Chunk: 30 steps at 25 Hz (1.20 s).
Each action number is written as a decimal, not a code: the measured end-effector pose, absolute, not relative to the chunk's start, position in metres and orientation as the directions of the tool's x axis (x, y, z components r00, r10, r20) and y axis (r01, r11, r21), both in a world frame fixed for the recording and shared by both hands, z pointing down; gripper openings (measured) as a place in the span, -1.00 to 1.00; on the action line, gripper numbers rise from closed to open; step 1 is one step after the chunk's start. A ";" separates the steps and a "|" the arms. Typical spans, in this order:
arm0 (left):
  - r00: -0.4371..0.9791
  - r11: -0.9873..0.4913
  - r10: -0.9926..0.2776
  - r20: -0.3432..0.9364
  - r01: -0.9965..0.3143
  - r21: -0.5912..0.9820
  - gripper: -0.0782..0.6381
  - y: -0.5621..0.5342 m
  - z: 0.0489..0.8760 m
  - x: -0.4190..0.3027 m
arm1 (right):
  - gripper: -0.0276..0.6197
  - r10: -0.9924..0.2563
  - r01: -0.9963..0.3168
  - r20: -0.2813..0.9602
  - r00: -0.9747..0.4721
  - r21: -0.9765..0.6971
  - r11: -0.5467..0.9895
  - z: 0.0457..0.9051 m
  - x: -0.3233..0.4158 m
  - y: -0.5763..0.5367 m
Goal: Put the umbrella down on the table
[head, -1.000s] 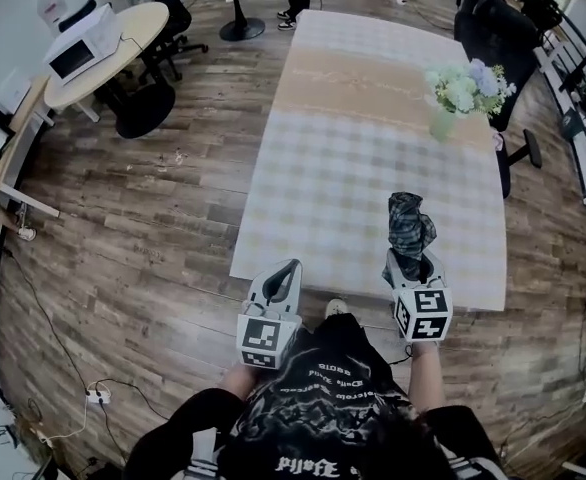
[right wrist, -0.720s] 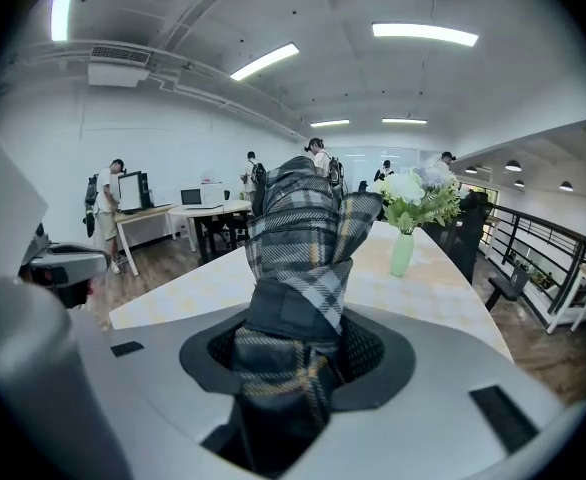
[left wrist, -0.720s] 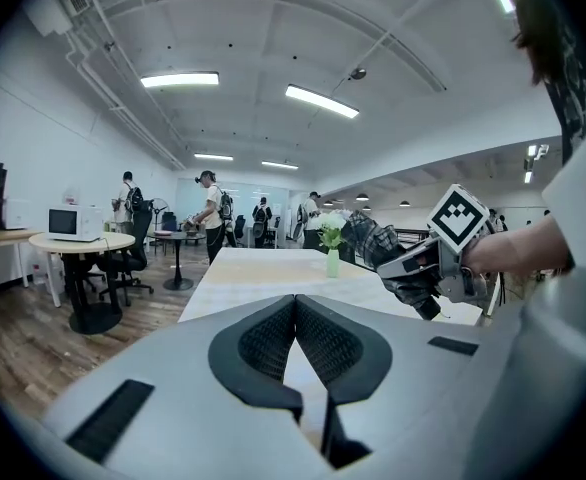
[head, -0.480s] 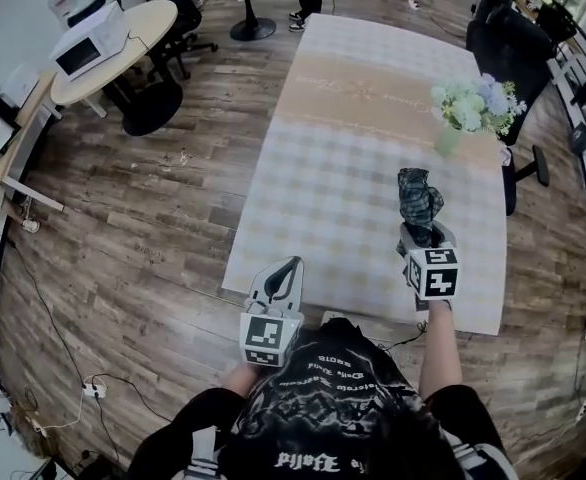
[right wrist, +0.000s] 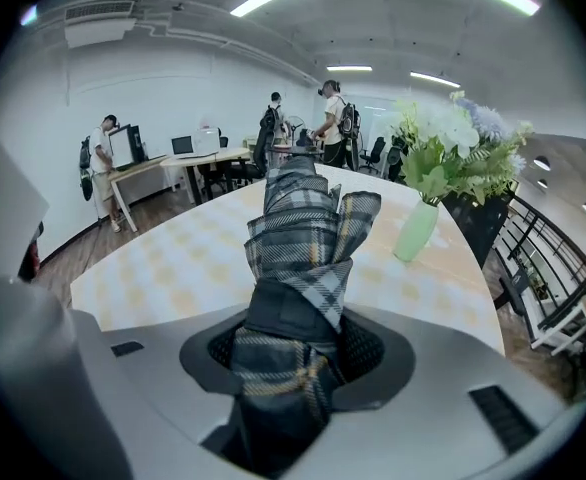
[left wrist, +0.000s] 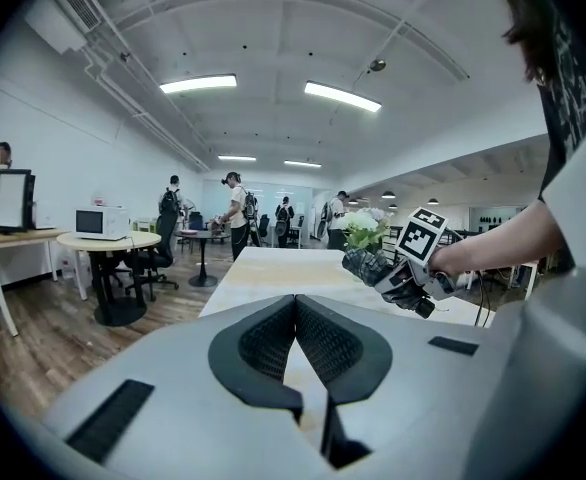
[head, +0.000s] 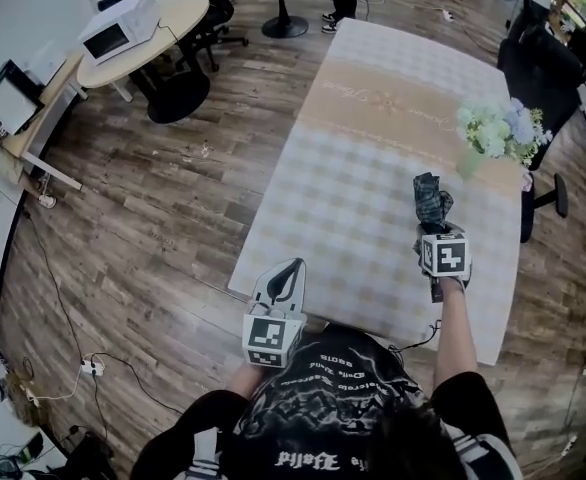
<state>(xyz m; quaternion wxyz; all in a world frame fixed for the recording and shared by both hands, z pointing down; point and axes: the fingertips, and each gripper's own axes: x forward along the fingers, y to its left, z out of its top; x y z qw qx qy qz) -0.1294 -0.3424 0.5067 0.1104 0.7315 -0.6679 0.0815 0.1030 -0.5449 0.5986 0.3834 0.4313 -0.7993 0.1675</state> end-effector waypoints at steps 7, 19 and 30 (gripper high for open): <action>0.023 -0.003 -0.956 0.293 -0.998 0.068 -0.73 -0.355 0.511 -0.138 | -0.33 -0.447 -0.772 0.824 -0.348 0.018 0.635 0.628 0.097 -0.582; 0.014 0.015 -0.947 0.322 -0.996 0.089 -0.73 -0.367 0.520 -0.122 | -0.31 -0.309 -0.830 0.892 -0.331 -0.119 0.545 0.684 0.111 -0.603; -0.018 0.055 -0.939 0.344 -0.994 0.098 -0.73 -0.370 0.528 -0.133 | -0.25 -0.312 -0.832 0.884 -0.347 -0.137 0.538 0.687 0.100 -0.606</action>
